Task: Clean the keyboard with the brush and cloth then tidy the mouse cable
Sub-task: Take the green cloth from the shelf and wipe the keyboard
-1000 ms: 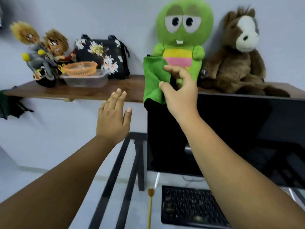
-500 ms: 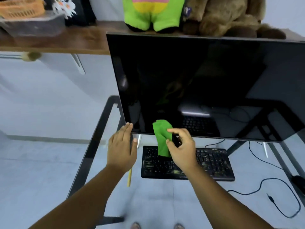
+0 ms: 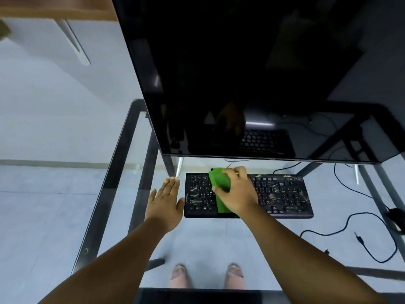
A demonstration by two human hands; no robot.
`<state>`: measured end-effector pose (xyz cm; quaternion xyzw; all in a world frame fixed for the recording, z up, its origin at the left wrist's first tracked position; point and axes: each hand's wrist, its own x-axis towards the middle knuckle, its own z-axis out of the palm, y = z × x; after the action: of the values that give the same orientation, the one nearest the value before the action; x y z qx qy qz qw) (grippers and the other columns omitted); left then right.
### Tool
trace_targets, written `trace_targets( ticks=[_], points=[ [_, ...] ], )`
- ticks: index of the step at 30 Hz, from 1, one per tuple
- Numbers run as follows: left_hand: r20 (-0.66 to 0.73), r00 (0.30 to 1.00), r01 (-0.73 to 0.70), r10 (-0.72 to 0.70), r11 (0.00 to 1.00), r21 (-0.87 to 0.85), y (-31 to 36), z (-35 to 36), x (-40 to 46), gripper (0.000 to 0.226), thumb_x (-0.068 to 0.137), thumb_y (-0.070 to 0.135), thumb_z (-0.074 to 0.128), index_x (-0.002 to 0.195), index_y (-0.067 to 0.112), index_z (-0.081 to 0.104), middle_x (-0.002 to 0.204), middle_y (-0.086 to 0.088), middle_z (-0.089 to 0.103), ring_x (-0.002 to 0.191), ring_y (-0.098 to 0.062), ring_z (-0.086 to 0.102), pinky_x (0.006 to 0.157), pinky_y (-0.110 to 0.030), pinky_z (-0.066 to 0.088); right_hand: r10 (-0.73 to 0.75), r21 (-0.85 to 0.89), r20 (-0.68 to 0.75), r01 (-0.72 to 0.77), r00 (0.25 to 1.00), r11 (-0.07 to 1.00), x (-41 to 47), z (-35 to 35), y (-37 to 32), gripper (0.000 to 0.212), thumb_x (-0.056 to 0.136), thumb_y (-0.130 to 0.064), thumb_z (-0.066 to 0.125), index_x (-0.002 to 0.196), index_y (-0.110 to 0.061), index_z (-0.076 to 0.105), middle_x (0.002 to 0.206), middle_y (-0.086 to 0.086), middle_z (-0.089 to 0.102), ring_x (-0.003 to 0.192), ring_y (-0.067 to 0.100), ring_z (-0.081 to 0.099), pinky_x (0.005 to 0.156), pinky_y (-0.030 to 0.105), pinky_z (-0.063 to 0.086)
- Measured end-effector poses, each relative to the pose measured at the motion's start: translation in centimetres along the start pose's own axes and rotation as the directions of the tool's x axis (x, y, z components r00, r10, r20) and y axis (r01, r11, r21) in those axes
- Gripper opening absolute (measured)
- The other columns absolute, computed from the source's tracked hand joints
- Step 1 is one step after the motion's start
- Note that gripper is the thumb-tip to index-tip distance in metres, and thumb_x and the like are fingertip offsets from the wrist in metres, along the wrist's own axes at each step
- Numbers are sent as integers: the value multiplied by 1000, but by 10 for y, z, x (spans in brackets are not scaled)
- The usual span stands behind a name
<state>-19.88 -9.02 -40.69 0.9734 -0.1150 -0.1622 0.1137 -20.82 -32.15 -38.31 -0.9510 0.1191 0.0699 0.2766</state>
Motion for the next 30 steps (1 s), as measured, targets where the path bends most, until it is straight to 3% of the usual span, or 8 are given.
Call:
trace_targets(
  ticks=[2,4,8,12,16,20,23,30],
  points=[
    [16,1000,-21,21,1000,9,-1,2,3,65,101,45,26,156,22,1,164,7,-3,150,-10,-6,120,-39,0,-23,-116,86,33,996,993,5,1,-8,67,79,-55,68,138,-41,39,137,-11,29,116,23,38,84,40,54],
    [31,999,-40,40,999,13,0,3,6,67,101,46,29,156,22,0,163,7,-5,150,-11,-7,121,-38,2,-14,-198,109,36,994,979,8,3,-11,64,84,-42,67,141,-38,38,140,-9,31,118,29,36,83,40,55],
    [42,998,-49,48,999,24,-1,6,7,70,100,47,32,156,22,-1,163,6,-9,149,-12,-10,121,-38,3,4,-184,39,3,999,983,11,10,-13,52,89,-25,59,138,-37,46,136,-9,36,110,28,41,82,38,55],
    [-52,998,-42,41,999,-26,-4,9,2,72,98,49,36,156,21,4,163,5,-8,150,-14,-5,120,-37,7,-123,-186,53,130,991,974,13,18,-21,52,88,-17,56,135,-39,51,133,-13,40,105,27,41,80,36,54],
    [-185,982,0,-30,987,-163,-9,8,-6,66,94,37,53,152,17,26,158,-2,26,142,-24,30,115,-38,31,-79,-171,29,82,996,982,10,22,-20,52,88,-23,57,137,-39,49,135,-12,38,109,26,41,80,36,54],
    [-156,974,121,-162,962,-243,-11,5,-12,42,94,31,55,130,12,49,123,-8,55,101,-27,61,86,-39,56,-58,-157,21,60,998,986,10,23,-18,52,88,-27,58,138,-39,47,137,-12,38,111,27,41,82,38,54],
    [-101,972,182,-211,953,-242,-12,2,-9,30,94,30,53,120,15,53,108,-7,63,75,-23,66,70,-38,60,-56,-154,23,59,998,986,11,23,-17,53,88,-29,58,138,-40,47,136,-13,39,111,26,41,81,38,55],
    [-26,960,259,-280,916,-307,-14,0,-4,42,92,27,62,131,16,54,110,-6,67,90,-22,66,75,-31,57,-70,-155,43,76,997,985,13,22,-16,54,87,-29,57,139,-38,47,134,-9,40,111,27,41,88,40,52]
  ],
)
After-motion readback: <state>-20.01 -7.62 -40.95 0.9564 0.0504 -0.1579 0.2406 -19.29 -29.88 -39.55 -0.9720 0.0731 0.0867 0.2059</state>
